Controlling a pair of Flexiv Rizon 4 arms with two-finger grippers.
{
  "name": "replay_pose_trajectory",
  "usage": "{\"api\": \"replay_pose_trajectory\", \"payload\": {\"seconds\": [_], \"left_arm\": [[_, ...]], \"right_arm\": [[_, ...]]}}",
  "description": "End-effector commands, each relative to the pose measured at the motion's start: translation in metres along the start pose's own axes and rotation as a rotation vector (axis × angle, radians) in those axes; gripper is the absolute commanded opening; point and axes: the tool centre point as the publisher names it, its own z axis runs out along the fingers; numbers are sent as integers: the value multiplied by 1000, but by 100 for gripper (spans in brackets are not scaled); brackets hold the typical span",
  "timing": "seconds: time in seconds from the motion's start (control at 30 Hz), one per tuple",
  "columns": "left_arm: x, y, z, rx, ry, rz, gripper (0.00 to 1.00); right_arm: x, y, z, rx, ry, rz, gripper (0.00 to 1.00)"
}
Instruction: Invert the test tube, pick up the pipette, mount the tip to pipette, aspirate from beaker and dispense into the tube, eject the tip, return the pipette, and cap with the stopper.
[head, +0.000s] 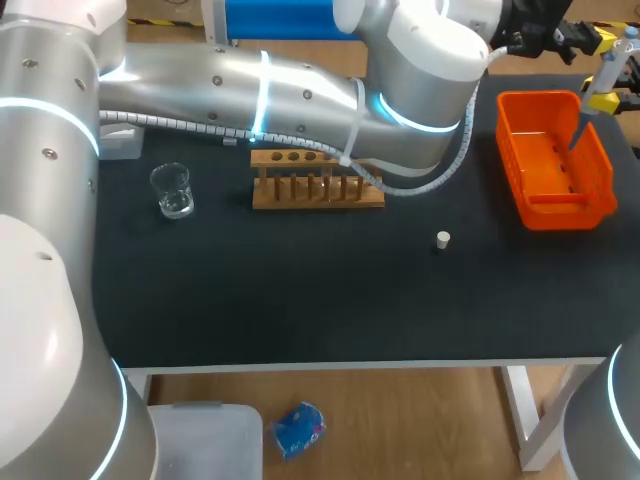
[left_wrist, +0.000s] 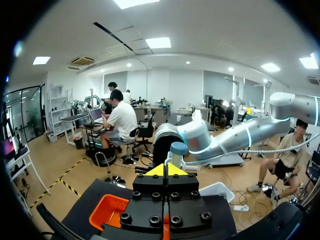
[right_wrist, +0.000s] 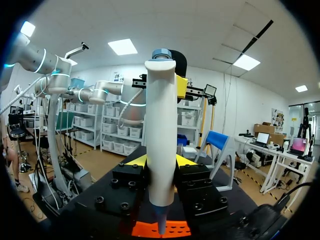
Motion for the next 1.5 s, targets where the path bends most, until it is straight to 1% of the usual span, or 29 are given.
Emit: {"api": "replay_pose_trajectory", "payload": {"seconds": [0.03, 0.43, 0.9, 1.27, 1.3, 1.33, 1.37, 1.5], "left_arm": [[1, 7, 3, 23, -7, 4, 0], [1, -6, -5, 36, -13, 20, 0], [1, -18, -18, -7, -31, 45, 0], [0, -23, -45, -47, -51, 55, 0], [0, -24, -47, -55, -51, 57, 31], [0, -24, -49, -62, -58, 54, 82], [0, -24, -52, -63, -61, 53, 100], [1, -23, -61, -73, -61, 55, 100]], "right_arm": [[-1, 6, 0, 3, 3, 0, 0], [-1, 6, 0, 3, 3, 0, 0], [-1, 6, 0, 3, 3, 0, 0], [-1, 6, 0, 3, 3, 0, 0], [-1, 6, 0, 3, 3, 0, 0], [-1, 6, 0, 3, 3, 0, 0], [-1, 6, 0, 3, 3, 0, 0], [-1, 6, 0, 3, 3, 0, 0]]}}
